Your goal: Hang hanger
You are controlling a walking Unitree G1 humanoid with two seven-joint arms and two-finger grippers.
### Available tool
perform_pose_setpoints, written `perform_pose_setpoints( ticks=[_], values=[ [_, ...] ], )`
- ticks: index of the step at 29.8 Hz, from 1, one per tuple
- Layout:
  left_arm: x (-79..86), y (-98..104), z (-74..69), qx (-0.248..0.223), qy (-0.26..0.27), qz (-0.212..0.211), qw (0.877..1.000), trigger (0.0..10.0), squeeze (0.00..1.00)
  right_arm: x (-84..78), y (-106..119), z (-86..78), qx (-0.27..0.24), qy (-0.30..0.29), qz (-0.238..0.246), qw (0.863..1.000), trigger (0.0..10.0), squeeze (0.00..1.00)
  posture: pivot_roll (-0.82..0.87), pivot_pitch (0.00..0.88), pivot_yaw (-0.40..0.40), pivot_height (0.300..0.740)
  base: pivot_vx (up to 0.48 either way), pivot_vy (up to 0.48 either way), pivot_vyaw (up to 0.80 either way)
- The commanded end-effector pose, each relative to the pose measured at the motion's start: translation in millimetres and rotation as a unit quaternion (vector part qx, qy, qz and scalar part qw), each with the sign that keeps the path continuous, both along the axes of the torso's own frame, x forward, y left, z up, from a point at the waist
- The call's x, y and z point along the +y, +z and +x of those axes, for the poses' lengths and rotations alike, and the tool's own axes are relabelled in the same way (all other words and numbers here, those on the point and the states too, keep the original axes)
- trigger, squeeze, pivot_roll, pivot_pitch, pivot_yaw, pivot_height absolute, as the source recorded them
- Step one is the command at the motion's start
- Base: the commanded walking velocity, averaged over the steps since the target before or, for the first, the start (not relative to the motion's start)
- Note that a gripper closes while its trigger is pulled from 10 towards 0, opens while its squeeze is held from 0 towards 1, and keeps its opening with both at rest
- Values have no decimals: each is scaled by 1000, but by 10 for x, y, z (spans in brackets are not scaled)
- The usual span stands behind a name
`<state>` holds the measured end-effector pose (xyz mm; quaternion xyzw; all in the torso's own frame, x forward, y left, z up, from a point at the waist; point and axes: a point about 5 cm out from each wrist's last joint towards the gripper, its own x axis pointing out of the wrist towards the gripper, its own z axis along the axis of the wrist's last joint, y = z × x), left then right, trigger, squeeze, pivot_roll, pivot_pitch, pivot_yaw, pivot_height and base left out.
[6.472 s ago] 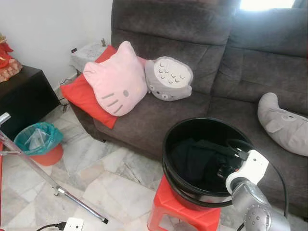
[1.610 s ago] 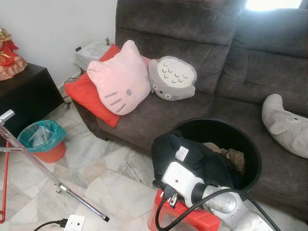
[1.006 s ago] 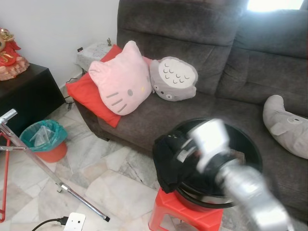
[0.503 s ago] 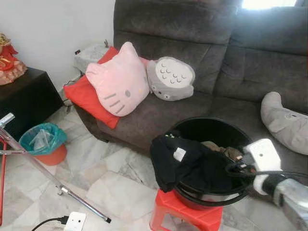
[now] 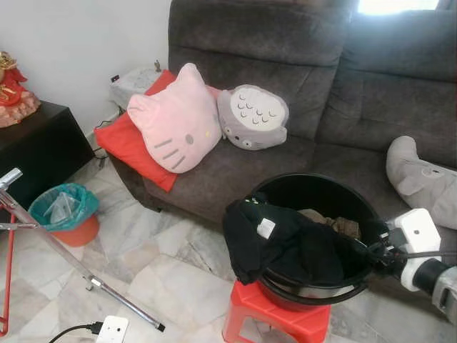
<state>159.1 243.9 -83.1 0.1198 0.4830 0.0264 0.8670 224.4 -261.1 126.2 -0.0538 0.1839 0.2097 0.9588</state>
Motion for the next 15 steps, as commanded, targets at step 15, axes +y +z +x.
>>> perform_pose_setpoints(
  ticks=[15],
  values=[
    [86, -5, -69, 13, 0, 8, 1000, 10000, 0, 136, -208, 165, 12, 82, 17, 996, 10000, 0, -129, 0, 69, 740, 0, 0, 0]
  ],
)
